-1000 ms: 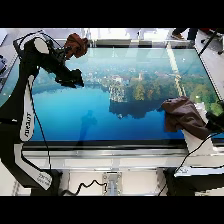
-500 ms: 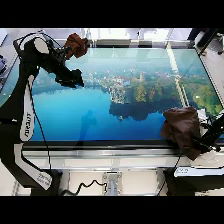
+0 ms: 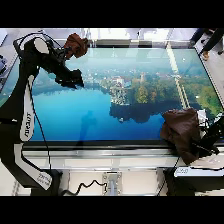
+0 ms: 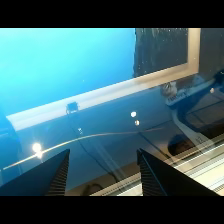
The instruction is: Fold the shirts.
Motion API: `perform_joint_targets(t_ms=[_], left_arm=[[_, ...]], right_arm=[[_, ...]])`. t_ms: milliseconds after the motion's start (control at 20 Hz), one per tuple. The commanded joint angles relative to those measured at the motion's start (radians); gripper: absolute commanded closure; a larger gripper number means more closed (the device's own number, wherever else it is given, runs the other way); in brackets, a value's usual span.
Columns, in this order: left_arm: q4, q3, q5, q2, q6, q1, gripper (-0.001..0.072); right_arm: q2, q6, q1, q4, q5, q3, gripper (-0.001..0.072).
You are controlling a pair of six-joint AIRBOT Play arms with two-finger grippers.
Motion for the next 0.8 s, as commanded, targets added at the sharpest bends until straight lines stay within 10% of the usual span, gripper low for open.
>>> perform_joint_targets(t_ms=[0,250,750], left_arm=[[0.001,0.0,-0.001,0.0,0.0,0.0,0.0209],[0.0,0.0,0.0,0.0,0.0,0.0,0.0209],[-0.003,0.0,-0.001,0.0,-0.001,-0.001,0.0209]], right_arm=[[0.064,-0.031,0.001,0.0,0.004,0.028,0.0388],[0.165,-0.039,0.001,0.143,0.019,0.162,0.0387],[0.257,-0.25,0.006,1.043,-0.164,0.202,0.039]])
